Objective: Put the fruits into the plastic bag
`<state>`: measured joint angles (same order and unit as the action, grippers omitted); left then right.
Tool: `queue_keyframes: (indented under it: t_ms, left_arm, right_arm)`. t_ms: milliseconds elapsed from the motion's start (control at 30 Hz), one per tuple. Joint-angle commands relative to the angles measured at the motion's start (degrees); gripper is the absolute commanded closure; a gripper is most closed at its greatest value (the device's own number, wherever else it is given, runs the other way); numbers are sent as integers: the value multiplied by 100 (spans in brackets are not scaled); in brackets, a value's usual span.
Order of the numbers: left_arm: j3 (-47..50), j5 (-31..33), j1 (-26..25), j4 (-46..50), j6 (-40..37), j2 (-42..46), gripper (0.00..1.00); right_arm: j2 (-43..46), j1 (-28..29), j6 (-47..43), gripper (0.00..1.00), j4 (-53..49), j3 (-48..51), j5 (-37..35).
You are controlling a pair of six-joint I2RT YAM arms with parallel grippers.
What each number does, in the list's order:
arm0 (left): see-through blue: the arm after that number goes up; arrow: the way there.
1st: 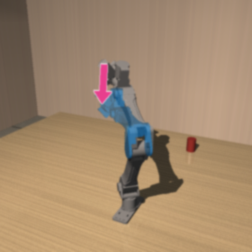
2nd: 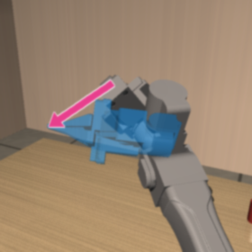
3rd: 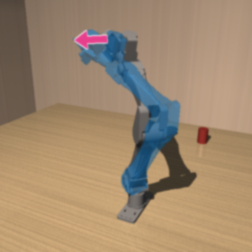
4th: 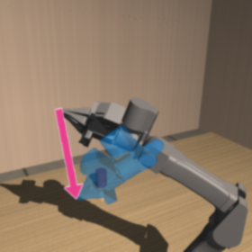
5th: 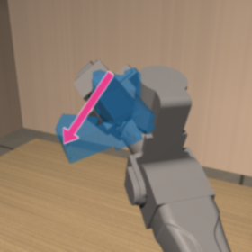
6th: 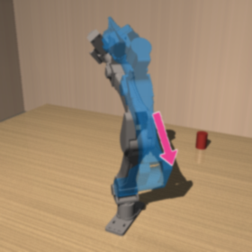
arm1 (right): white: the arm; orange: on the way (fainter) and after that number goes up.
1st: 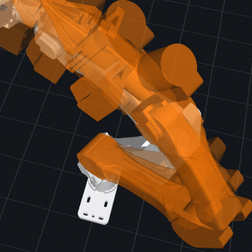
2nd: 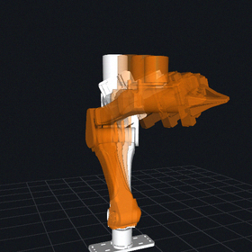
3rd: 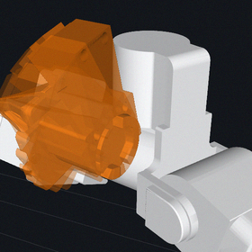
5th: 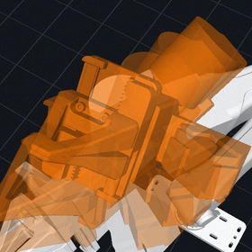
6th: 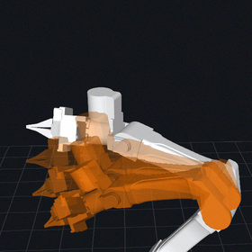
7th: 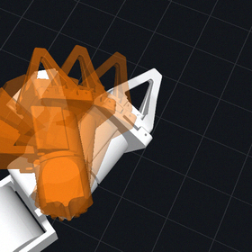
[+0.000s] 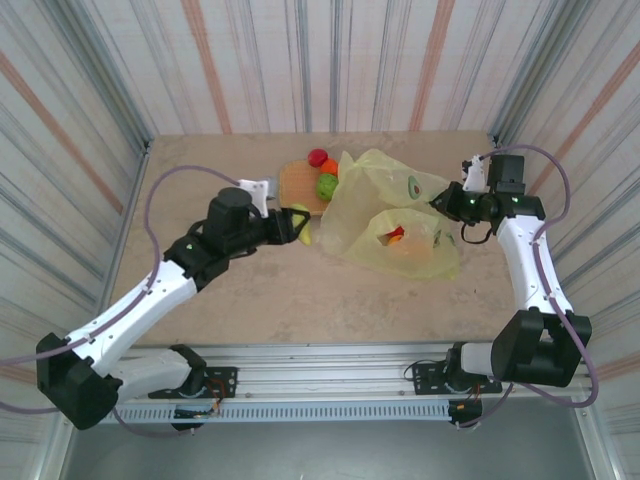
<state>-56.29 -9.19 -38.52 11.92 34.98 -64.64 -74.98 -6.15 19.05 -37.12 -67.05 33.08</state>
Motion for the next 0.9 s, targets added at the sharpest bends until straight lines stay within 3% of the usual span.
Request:
queue_keyframes:
  t_ms: [0,167,500,867]
  left_arm:
    - [-214,269,-437,-228,74,-263,47]
    - [-893,106,-718,-286,-263,-1228,47]
    - [-2278,893,-428,-250,-927,-3159,46]
    - [-3705,581,-660,-612,-779,-5076,45]
  right_arm:
    - [3,108,99,99,31,48,139]
    - [-42,259,90,99,30,25,129]
    - [97,406,-32,99,-223,-28,112]
    - [8,551,138,99,-30,6,465]
